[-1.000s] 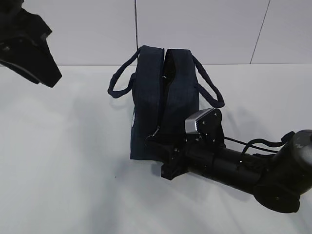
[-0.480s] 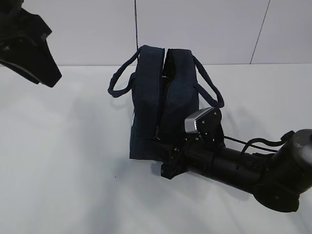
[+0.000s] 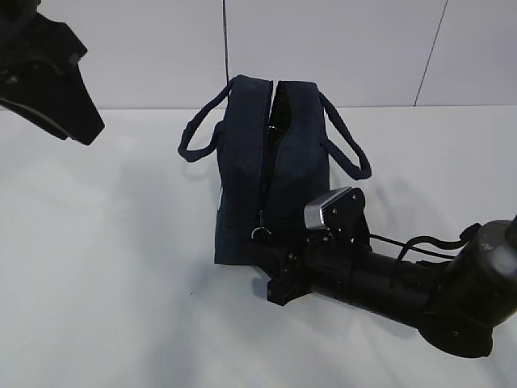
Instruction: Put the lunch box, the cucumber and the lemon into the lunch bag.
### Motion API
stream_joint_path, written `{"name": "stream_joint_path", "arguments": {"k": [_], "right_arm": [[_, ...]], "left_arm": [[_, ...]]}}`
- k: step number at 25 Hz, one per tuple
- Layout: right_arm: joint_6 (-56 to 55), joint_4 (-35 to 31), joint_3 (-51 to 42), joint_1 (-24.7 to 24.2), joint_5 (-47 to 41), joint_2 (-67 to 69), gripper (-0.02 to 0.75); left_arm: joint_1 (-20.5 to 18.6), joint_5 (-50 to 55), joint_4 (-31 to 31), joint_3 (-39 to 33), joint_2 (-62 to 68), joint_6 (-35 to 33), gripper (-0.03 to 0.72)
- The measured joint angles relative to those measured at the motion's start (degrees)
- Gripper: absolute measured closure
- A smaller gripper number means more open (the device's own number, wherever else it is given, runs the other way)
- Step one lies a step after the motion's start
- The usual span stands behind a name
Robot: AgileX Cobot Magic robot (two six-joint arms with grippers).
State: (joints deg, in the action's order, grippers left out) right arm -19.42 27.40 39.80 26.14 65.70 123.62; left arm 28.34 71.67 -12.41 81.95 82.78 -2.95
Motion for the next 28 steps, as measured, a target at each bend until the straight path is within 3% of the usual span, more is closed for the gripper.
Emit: {"name": "stream_joint_path", "arguments": {"k": [12,20,28], "right_arm": [[0.00,-0.12,0.43,0.00,-0.11,0.24,0.512],[0.04,-1.76,0.47,0.00,-0.11,0.24,0.714],[-1.76,-2.16,0.05,0.00,-0.11,-0.45,0.731]], "left_arm": [[0.00,-0.92,-0.07,0.00,0.00,0.00,0.469],[0.00,-1.01,-0.07,0.00,0.00,0.00,0.469],[0.00,-0.66,-0.07,0.00,0.00,0.00,0.417]]}}
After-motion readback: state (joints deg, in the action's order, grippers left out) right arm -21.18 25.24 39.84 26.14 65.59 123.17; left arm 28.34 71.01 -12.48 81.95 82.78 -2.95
